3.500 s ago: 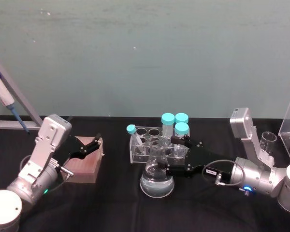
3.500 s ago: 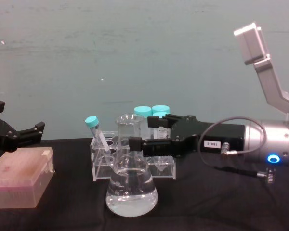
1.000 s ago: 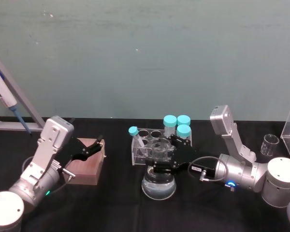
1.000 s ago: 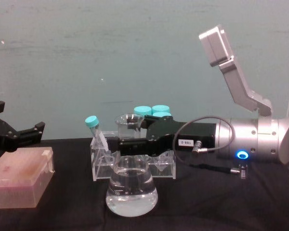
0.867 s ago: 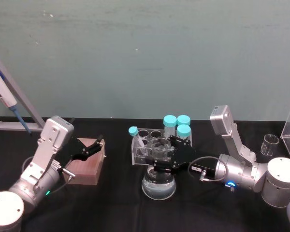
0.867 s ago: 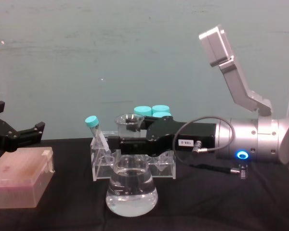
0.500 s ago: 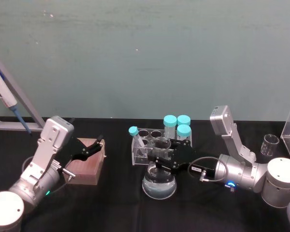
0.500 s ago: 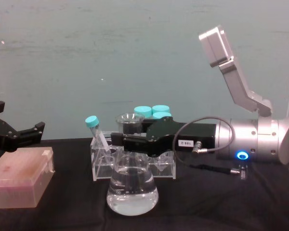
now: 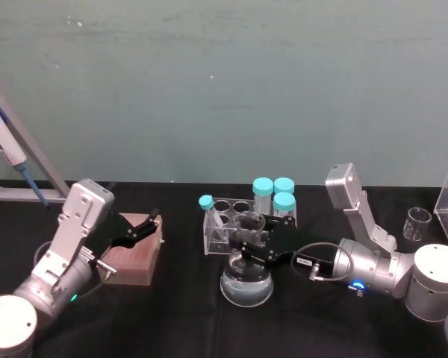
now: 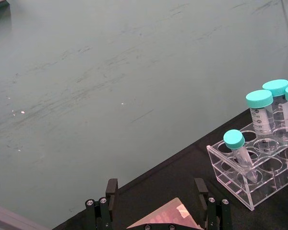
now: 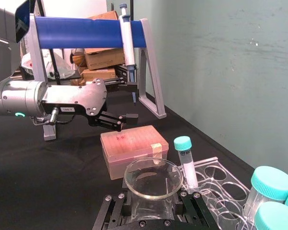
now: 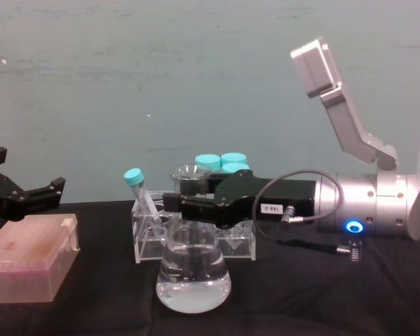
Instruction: Place the experimental apparatus aside using one hand.
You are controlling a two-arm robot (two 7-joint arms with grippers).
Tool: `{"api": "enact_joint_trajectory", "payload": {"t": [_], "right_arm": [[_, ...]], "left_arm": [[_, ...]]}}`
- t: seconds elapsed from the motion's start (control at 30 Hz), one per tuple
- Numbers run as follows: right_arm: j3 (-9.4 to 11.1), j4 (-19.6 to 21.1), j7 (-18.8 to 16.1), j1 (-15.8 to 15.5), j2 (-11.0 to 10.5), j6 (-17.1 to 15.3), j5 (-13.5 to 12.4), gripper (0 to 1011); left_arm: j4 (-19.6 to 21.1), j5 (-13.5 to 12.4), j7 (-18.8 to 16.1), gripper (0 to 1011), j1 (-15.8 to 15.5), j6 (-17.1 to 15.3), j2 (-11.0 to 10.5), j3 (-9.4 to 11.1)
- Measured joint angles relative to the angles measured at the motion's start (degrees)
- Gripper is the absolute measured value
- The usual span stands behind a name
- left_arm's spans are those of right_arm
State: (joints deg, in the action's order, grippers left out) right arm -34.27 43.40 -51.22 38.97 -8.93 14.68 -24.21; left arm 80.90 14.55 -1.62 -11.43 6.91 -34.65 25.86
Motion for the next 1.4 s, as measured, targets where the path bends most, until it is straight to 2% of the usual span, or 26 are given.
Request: {"api": "enact_joint_trajectory", "payload": {"t": [0.23,0.63,1.1,1.4], "right_arm": [[0.54,2.47,0.36,-1.09,-0.98,-0.2,-0.44,456],[1.4,9.9,1.84,-4.22,-4.19,-2.19,-1.96,456],[2.23,18.28,3.44,-7.93,-9.36,-4.91,-4.42,456],[3.37,21.57,5.77,-9.95,-12.44,-5.86,-5.27,456]], "left_arm": [[0.0,0.0,0.0,1000,0.0,0.0,0.0,0.0],[0.0,0.0,0.0,1000,0.0,0.0,0.0,0.0],[0.0,0.0,0.0,1000,0.0,0.0,0.0,0.0],[0.0,0.0,0.0,1000,0.0,0.0,0.0,0.0]]}}
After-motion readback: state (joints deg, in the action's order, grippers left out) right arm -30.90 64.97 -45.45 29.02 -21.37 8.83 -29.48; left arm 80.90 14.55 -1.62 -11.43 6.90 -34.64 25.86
